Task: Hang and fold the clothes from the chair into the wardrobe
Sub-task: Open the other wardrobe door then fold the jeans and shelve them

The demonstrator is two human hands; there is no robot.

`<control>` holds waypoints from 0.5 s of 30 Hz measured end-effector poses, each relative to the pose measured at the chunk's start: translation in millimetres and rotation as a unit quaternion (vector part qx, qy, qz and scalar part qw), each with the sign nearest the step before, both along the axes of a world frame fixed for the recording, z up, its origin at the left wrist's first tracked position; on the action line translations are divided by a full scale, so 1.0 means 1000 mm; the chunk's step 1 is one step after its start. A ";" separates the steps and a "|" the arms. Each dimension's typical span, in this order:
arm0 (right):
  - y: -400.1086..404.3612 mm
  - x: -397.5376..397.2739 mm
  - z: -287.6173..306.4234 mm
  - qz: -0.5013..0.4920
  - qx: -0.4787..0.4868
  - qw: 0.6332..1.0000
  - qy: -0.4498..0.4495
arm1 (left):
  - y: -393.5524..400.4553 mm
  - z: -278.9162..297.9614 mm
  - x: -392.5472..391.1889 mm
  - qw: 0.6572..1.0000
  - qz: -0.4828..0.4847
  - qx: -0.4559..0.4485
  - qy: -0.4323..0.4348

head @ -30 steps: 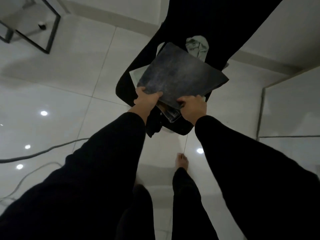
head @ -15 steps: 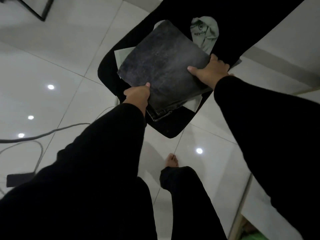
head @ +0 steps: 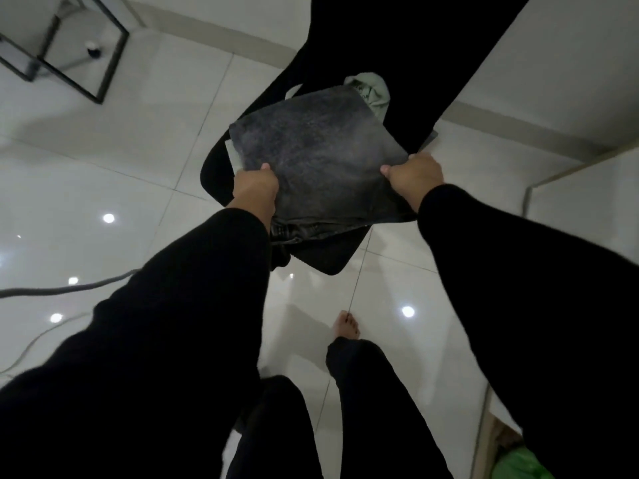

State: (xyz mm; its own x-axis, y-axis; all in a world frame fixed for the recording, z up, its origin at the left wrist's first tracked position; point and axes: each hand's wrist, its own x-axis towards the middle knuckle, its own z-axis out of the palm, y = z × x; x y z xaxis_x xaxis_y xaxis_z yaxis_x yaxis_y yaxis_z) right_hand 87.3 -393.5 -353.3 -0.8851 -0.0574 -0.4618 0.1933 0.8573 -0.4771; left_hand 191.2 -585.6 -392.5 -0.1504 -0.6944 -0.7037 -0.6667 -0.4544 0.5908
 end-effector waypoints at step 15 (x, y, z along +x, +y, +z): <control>0.134 0.228 0.198 -0.364 -0.085 0.921 0.106 | 0.111 0.219 0.042 0.889 -0.416 -0.130 0.139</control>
State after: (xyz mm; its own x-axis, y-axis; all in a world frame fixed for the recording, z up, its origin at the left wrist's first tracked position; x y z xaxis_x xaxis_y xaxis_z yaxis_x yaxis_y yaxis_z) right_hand 315.0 -259.9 -155.6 -0.7869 0.5318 -0.3132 0.5746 0.4462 -0.6861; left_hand 233.6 -474.3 -173.2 -0.8314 -0.3957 -0.3902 -0.5195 0.3042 0.7985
